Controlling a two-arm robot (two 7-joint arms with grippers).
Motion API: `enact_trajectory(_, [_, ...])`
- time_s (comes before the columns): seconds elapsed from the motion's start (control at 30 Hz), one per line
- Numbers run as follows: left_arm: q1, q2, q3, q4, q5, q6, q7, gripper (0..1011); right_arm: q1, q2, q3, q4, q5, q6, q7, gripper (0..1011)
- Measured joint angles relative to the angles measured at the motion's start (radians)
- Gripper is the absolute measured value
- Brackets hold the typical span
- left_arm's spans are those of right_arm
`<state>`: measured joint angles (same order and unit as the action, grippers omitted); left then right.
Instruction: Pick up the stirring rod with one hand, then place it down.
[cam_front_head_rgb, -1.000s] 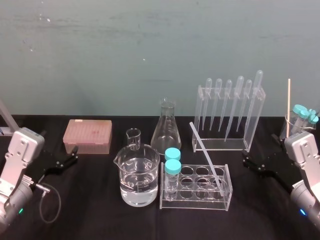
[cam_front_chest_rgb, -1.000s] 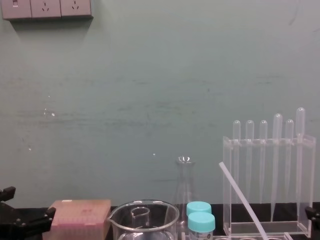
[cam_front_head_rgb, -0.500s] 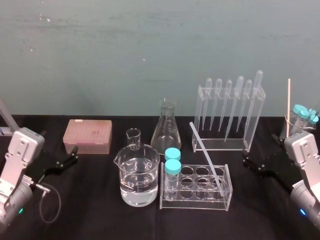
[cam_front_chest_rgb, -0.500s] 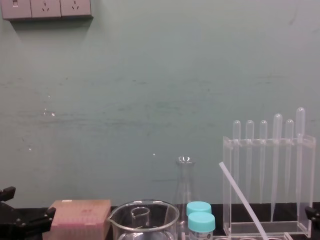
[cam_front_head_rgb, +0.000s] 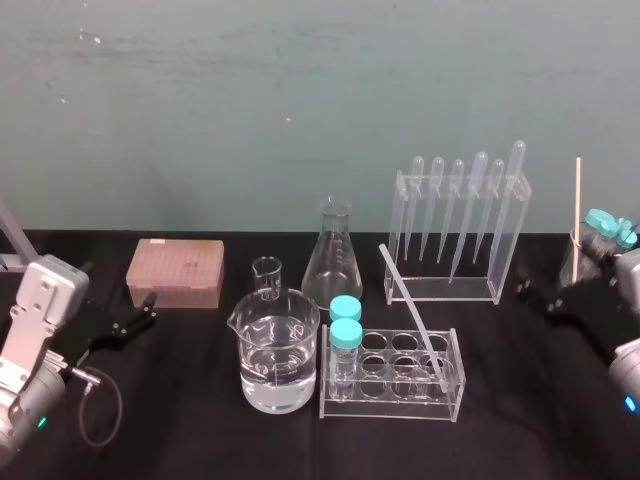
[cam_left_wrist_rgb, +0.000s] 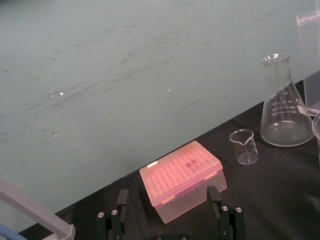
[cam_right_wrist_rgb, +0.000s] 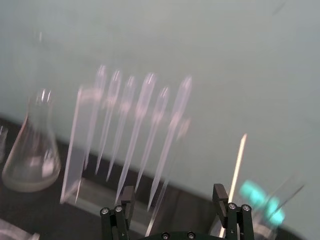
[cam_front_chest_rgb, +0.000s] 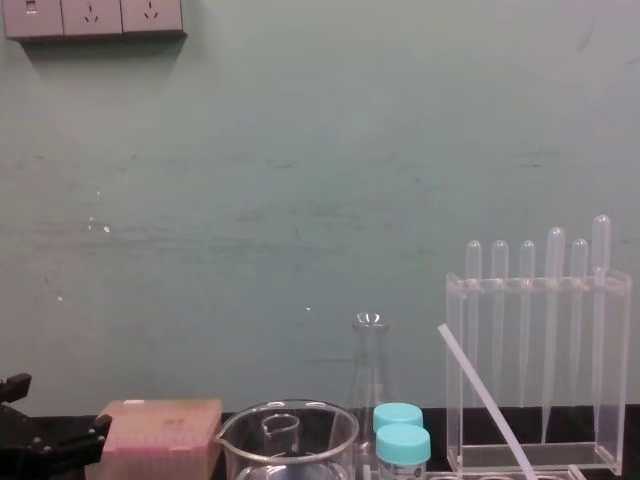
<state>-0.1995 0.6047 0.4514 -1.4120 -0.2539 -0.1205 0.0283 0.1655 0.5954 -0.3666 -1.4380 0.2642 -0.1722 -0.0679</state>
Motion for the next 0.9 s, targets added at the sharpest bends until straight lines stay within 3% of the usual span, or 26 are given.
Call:
enact_trajectory(0.07, [0.0,0.0,0.0,0.0,0.0,0.0,0.0,1000,0.012,-0.008,0.022,-0.006,0.001,-0.062,0.004,1000])
enact_trajectory(0.17, [0.0,0.0,0.0,0.0,0.0,0.0,0.0,1000,0.034,-0.016,0.027,-0.008,0.002,-0.104,0.03,1002])
enact_trajectory(0.3, [0.0,0.0,0.0,0.0,0.0,0.0,0.0,1000,0.089,-0.033,0.01,-0.003,0.019,-0.151,0.12,1002])
enact_trajectory(0.37, [0.0,0.0,0.0,0.0,0.0,0.0,0.0,1000,0.136,-0.052,-0.023,0.014,0.047,-0.154,0.218,1002])
enact_trajectory(0.63, [0.0,0.0,0.0,0.0,0.0,0.0,0.0,1000,0.233,-0.101,-0.115,0.091,0.106,-0.101,0.457,1002])
enact_trajectory(0.73, [0.0,0.0,0.0,0.0,0.0,0.0,0.0,1000,0.271,-0.131,-0.144,0.137,0.146,-0.041,0.556,1002])
enact_trajectory(0.9, [0.0,0.0,0.0,0.0,0.0,0.0,0.0,1000,0.284,-0.154,-0.15,0.165,0.17,0.006,0.601,1002])
